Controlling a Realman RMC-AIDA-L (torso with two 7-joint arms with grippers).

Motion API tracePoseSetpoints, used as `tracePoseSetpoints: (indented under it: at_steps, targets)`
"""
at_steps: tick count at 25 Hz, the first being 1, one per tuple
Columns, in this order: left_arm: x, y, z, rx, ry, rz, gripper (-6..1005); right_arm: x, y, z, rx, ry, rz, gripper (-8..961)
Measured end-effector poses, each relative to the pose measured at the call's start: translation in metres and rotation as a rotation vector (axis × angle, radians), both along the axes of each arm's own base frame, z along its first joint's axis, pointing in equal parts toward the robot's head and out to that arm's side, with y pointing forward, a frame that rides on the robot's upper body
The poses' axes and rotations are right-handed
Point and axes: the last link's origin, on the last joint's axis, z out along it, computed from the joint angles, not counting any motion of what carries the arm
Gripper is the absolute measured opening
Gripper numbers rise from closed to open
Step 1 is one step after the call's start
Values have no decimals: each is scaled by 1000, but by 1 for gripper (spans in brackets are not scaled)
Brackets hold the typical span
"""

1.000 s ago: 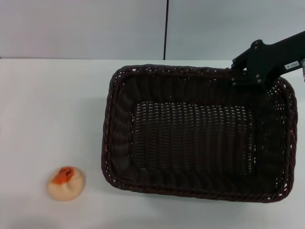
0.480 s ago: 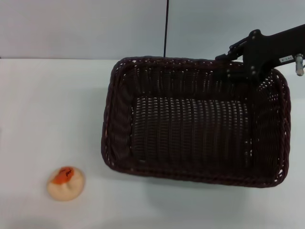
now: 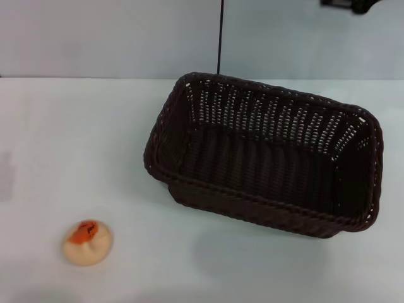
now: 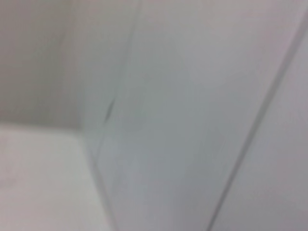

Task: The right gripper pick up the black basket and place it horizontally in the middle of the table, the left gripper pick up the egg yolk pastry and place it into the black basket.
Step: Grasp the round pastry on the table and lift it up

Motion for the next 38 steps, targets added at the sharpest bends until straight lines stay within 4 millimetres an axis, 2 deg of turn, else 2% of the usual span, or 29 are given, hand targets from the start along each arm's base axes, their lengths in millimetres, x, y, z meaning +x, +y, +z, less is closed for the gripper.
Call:
tracePoseSetpoints:
  at_steps: [2,5,6,8,14,15,17,20,26,29,38]
  targets:
    - [1,1,-3,-41,19,-22,601,10,-6,8,45,97,-18,447]
    - [3,-2,-3,-125,68,-86,600,33,-26,12,112,270,-64,447]
    - [3,-2,-3,-125,68,-86,600,42,-34,12,134,323,-81,447]
    - [-1,-5,4,-287,120,-174,600,62,-54,14,194,437,-120,448]
    - [1,-7,0,-510,215,-270,598,122,-109,19,396,726,-261,447]
    - [1,-7,0,-510,215,-270,598,131,-116,19,431,769,-284,447]
    - [1,-10,-7,-618,267,-301,597,151,-130,19,502,849,-336,447]
    - [0,-12,-10,-653,282,-305,596,169,-144,19,583,906,-384,447]
    - [-3,-19,-24,-762,303,-301,595,181,-150,23,644,933,-423,447]
    - [-2,-22,-35,-833,312,-314,594,181,-147,23,646,934,-430,448]
    - [-4,-25,-45,-890,330,-308,592,178,-136,21,645,937,-447,448]
